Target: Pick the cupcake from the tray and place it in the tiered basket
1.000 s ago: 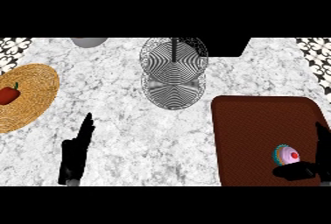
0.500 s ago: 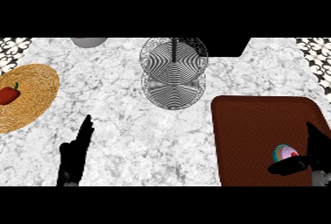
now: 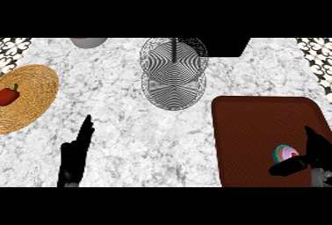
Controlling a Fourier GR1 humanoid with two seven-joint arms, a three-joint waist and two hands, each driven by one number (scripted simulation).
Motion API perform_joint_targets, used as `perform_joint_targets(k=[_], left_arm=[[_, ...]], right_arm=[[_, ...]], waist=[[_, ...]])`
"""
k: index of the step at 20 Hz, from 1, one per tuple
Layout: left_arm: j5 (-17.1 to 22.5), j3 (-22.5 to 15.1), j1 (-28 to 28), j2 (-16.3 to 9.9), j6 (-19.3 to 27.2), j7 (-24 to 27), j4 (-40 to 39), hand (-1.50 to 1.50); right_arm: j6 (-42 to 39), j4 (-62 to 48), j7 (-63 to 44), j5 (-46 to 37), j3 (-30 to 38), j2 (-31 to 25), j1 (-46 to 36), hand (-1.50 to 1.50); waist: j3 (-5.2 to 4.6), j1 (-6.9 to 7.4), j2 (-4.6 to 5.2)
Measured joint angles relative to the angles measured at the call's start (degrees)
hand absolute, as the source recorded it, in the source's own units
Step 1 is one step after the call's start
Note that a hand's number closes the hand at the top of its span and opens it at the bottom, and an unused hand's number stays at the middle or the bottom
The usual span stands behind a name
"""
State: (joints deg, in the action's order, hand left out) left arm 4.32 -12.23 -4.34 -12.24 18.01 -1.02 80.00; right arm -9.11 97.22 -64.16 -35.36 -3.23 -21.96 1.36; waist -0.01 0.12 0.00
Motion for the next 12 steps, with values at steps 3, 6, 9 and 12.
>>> perform_joint_targets(k=[3,6,9,12], left_arm=[[-0.6,0.2,0.4,0.3,0.2,-0.9,0.4,0.0],[-0.7,0.5,0.4,1.0,-0.3,-0.3,-0.4,0.0],[-0.7,1.5,0.3,0.9,-1.2,0.6,-1.2,0.0],[-1.1,1.7,-0.9,1.0,-1.7,0.4,0.5,0.0]], right_arm=[[-0.8,-0.1,0.7,0.4,1.1,0.6,1.5,-1.5],[-1.3,-3.0,1.7,0.3,2.4,1.4,0.2,-1.5],[-1.5,-4.9,2.9,0.2,3.5,2.1,0.3,-1.5],[-1.2,-5.3,3.3,-1.3,3.6,3.5,1.0,1.5]], waist=[[-0.01,-0.12,-0.02],[0.0,-0.05,0.0],[0.0,-0.05,0.0],[-0.01,-0.03,-0.03]])
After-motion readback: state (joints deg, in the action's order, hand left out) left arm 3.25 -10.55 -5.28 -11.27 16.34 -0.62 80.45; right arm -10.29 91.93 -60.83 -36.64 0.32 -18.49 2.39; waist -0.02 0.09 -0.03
